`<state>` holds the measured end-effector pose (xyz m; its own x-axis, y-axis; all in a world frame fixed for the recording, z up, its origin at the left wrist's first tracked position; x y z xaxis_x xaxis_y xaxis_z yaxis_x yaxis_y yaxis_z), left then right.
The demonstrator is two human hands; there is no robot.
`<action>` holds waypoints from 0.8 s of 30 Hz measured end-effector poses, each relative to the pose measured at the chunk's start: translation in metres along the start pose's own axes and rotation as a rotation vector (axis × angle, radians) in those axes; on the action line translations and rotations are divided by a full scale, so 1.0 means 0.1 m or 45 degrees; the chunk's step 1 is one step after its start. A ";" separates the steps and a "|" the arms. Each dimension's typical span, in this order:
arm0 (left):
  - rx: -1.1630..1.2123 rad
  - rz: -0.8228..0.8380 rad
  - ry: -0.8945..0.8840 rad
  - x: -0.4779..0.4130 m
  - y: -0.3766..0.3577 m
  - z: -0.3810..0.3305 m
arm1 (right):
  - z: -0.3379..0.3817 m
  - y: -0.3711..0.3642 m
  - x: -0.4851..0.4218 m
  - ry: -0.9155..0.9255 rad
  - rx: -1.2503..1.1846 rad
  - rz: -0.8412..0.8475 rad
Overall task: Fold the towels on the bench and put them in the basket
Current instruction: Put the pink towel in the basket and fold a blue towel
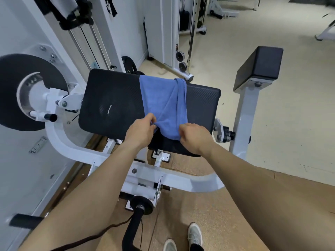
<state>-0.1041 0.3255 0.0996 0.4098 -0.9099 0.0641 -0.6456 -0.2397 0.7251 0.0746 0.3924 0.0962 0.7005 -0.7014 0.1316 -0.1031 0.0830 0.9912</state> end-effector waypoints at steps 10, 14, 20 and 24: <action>0.017 0.085 -0.061 0.63 0.53 -0.24 | 0.21 0.67 0.52 -0.106 -0.302 -0.034; 0.059 0.101 -0.057 0.95 0.76 -0.34 | 0.34 0.91 0.68 -0.022 -0.359 -0.051; -0.104 -0.097 0.015 1.44 1.12 -0.29 | 0.53 1.10 0.91 0.191 -0.333 0.007; -0.128 -0.202 0.111 1.93 1.27 -0.21 | 0.68 1.22 1.16 0.286 -0.488 -0.047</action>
<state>-0.0939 0.1267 0.2184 0.5586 -0.8295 -0.0004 -0.5026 -0.3389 0.7953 0.0947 0.2729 0.2314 0.8391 -0.5413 0.0539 0.1646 0.3470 0.9233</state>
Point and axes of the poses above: each hand's wrist, its own x-axis away from the middle knuckle, its own y-axis out of the back of the hand, z = x × y, the point moved 6 cm from there along -x, towards the middle knuckle, and after that the axes turned 13 degrees about x, right-handed, at the moved point
